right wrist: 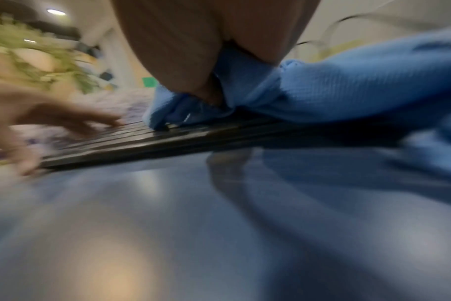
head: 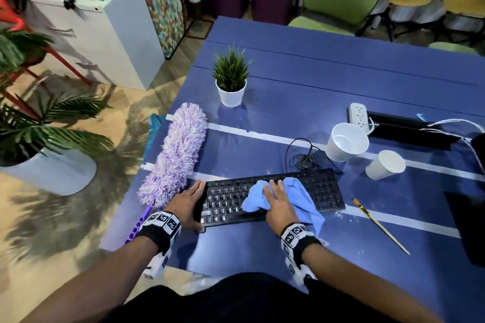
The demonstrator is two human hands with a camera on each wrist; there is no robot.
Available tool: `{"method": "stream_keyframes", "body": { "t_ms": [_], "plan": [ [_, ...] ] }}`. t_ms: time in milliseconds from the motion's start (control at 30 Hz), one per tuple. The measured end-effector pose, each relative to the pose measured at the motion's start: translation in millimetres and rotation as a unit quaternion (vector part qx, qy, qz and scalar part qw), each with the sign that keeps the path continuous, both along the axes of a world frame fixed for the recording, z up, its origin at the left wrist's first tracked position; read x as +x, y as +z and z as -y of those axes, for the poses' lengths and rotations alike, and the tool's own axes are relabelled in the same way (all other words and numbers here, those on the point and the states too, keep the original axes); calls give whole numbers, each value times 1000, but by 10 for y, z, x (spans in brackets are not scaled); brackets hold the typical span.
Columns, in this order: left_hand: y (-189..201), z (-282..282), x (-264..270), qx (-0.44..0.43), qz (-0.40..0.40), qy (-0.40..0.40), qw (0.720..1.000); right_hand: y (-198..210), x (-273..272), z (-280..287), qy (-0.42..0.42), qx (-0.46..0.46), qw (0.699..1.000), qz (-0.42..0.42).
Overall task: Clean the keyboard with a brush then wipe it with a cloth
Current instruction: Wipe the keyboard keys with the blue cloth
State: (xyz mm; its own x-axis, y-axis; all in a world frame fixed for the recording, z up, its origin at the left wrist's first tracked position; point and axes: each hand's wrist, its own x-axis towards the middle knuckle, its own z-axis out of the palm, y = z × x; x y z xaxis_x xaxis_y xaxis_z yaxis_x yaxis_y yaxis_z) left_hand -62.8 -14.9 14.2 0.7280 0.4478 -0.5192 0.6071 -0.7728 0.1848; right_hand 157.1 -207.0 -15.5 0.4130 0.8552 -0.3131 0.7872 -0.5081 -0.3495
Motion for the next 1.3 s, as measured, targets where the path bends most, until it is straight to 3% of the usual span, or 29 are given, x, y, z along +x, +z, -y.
{"method": "stream_keyframes", "body": {
  "t_ms": [67,133,233,300,467,567,667,833,1000,1100,1200,1300],
  "plan": [
    [10,-13,-24,19,-3,5,1000,59,-170,-265,89,-21,996,-9],
    [9,-26,-62,26,4,12,1000,207,-33,-395,117,-9,992,39],
    [7,-51,-94,11,21,22,999,279,382,-292,14,-43,995,88],
    [-3,-74,-104,-3,40,29,999,252,470,-249,5,-67,993,100],
    [-17,-122,-118,-41,57,46,997,211,-228,-598,33,14,999,18],
    [-59,-118,-109,-44,76,55,995,297,-805,-926,126,42,991,-25],
    [-99,-132,-117,-56,84,69,992,275,-986,-1154,236,45,971,15],
    [-29,-135,-132,-72,94,81,990,156,-649,-1133,147,62,987,9],
    [-40,-152,-135,-85,82,100,988,170,-1050,-1420,165,22,986,17],
    [-61,-161,-156,-90,93,98,987,141,-1109,-1351,231,46,972,9],
    [-70,-152,-155,-57,141,71,986,131,-1089,-987,329,93,938,-46],
    [-50,-131,-147,-70,126,65,987,67,-752,-577,355,119,925,-59]
  ]
}}
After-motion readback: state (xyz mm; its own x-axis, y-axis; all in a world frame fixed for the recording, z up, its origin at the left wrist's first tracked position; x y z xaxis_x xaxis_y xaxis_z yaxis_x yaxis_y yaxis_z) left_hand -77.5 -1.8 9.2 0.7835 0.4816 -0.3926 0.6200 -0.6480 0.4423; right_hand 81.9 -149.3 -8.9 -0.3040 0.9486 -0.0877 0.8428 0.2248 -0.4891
